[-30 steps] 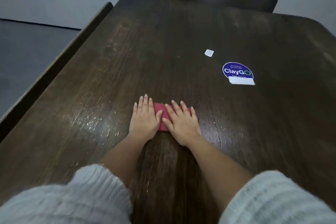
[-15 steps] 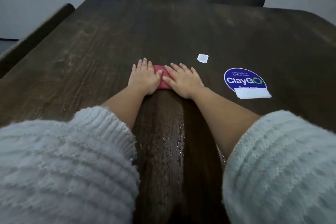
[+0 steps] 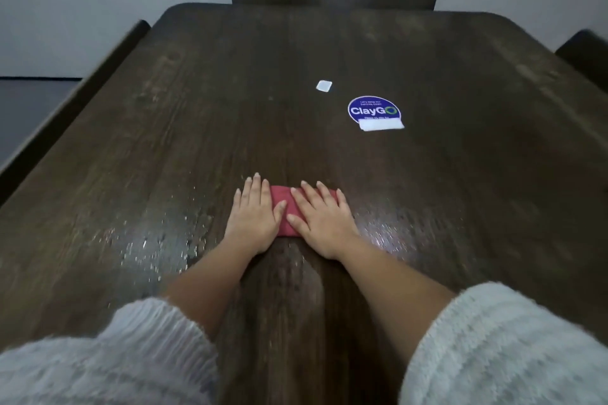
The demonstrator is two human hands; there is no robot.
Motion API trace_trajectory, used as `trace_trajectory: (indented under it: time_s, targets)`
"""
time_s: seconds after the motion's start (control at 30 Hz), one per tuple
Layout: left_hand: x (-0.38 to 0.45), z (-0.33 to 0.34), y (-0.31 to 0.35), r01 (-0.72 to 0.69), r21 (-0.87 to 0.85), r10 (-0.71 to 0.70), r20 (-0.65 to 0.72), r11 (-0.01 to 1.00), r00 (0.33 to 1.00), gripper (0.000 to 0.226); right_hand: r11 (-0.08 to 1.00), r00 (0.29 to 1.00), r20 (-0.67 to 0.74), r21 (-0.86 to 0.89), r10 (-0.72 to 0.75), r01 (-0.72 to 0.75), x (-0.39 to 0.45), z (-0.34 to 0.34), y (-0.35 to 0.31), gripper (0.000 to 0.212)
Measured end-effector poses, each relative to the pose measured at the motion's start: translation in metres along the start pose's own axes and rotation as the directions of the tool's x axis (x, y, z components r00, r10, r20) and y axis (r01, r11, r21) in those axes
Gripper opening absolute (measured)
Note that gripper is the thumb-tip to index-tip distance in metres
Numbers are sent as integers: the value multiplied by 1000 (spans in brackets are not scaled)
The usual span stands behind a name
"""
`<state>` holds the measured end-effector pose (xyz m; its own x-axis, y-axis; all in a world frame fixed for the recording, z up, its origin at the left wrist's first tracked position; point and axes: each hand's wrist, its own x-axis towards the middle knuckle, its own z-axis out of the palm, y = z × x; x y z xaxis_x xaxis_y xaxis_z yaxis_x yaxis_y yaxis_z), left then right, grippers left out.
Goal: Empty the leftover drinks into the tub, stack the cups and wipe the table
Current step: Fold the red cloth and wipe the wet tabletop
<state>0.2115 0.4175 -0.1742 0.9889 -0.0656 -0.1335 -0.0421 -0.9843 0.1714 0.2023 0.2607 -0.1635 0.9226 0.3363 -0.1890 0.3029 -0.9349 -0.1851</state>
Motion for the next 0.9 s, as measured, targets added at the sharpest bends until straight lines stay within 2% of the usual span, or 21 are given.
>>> trace_trajectory:
  time_s: [0.1,0.17,0.27,0.4,0.47,0.6,0.77,0.83,0.9]
  targets:
    - [-79,12,17,37,-33,-37,0,999,999,65,1000,999,35,6,-13,13,-74,15,-10,94]
    - [-134,19,32,42,-36,-41,7,998,999,65,999,997,59,2,-43,43,-129,23,-15,88]
    - [-203,33,48,58,-50,-57,20,997,998,66,997,994,81,-1,-76,76,-195,38,-21,67]
    - [-283,50,75,73,-59,-72,31,996,997,93,991,987,105,-52,-119,124,-275,53,-21,87]
    - [-314,58,90,66,-63,-64,41,996,997,98,990,987,98,-48,-131,136,-309,61,-18,84]
    - [-352,68,114,17,-66,-16,19,998,1000,90,991,996,45,-99,-83,87,-355,73,-5,63]
    - [-366,82,149,-56,-47,58,37,997,998,78,990,997,42,-117,-69,73,-389,74,26,69]
    - [-361,80,161,-47,-69,49,23,997,999,88,993,997,65,-112,-32,39,-389,72,33,69]
    - [-347,77,167,-43,-82,46,31,996,998,106,997,997,79,-82,10,-3,-381,68,41,70]
